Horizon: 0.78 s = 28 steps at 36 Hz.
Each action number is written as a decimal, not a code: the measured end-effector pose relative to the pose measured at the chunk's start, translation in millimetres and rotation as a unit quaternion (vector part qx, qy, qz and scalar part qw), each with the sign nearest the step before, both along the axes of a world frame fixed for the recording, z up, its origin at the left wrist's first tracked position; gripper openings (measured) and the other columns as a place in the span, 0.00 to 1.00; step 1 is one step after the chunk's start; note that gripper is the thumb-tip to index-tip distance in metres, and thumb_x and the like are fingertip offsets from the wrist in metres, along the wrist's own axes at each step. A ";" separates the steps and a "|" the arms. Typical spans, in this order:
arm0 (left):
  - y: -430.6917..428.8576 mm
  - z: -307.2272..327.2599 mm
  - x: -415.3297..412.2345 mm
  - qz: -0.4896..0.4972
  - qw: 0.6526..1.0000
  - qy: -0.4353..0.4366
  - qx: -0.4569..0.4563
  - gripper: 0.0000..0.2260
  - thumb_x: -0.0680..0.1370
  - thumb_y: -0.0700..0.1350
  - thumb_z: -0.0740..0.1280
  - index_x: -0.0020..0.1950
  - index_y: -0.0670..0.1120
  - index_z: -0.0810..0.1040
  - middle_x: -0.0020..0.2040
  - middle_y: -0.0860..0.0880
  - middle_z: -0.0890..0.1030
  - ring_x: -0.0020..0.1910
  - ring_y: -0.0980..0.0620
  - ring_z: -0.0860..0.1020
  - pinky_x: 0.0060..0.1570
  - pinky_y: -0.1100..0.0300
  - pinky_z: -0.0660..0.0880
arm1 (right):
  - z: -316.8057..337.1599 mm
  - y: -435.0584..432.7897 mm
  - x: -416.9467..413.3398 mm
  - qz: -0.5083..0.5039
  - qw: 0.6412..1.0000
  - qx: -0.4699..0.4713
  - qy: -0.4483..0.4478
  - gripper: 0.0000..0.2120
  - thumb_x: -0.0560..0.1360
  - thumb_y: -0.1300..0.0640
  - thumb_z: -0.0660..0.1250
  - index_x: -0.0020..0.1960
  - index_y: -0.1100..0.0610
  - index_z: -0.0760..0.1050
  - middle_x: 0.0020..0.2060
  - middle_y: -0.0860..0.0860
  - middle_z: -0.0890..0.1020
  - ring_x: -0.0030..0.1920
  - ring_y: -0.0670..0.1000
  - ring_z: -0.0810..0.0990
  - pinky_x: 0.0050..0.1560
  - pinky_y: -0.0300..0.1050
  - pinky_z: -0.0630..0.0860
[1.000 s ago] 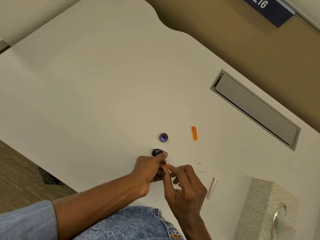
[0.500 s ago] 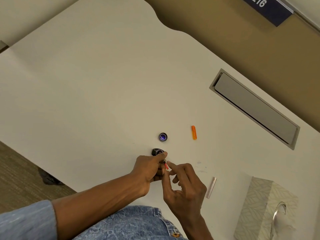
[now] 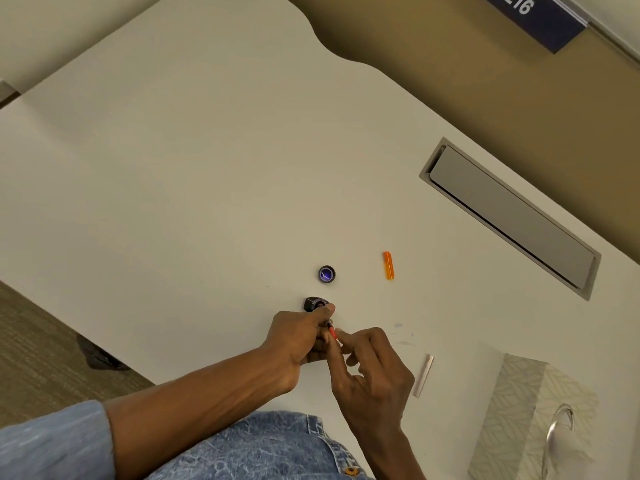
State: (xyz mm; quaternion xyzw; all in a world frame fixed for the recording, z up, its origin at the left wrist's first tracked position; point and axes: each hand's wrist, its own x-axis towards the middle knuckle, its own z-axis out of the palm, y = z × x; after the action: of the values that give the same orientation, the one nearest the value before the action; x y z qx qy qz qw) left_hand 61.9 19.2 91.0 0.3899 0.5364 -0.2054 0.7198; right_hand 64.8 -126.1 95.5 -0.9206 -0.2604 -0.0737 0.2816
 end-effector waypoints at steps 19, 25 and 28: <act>0.4 2.5 -0.6 0.001 1.000 -0.013 -0.010 0.14 0.80 0.50 0.74 0.46 0.38 0.86 0.38 0.39 0.87 0.39 0.41 0.87 0.41 0.53 0.85 | 1.5 0.8 -2.8 0.001 1.000 0.017 0.006 0.06 0.74 0.58 0.79 0.51 0.55 0.89 0.37 0.49 0.83 0.31 0.47 0.78 0.29 0.37 0.73; -0.2 1.6 0.0 0.001 1.000 -0.007 -0.007 0.15 0.80 0.50 0.74 0.48 0.37 0.86 0.46 0.34 0.88 0.49 0.34 0.88 0.48 0.49 0.86 | 1.9 0.8 -1.9 -0.002 1.000 0.012 0.005 0.05 0.74 0.56 0.81 0.47 0.56 0.88 0.36 0.49 0.83 0.30 0.47 0.77 0.29 0.37 0.73; -1.1 0.6 1.0 -0.007 1.000 -0.002 0.000 0.15 0.79 0.50 0.75 0.50 0.36 0.86 0.41 0.36 0.87 0.49 0.34 0.88 0.53 0.44 0.86 | 2.2 0.1 -1.6 -0.005 1.000 0.011 0.011 0.05 0.74 0.55 0.81 0.47 0.56 0.88 0.36 0.49 0.83 0.30 0.46 0.78 0.32 0.33 0.71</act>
State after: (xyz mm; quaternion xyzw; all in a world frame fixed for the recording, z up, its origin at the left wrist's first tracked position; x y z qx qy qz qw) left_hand 62.9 18.1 91.6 0.3937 0.5326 -0.2095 0.7194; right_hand 63.2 -126.0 97.7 -0.9196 -0.2518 -0.0678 0.2938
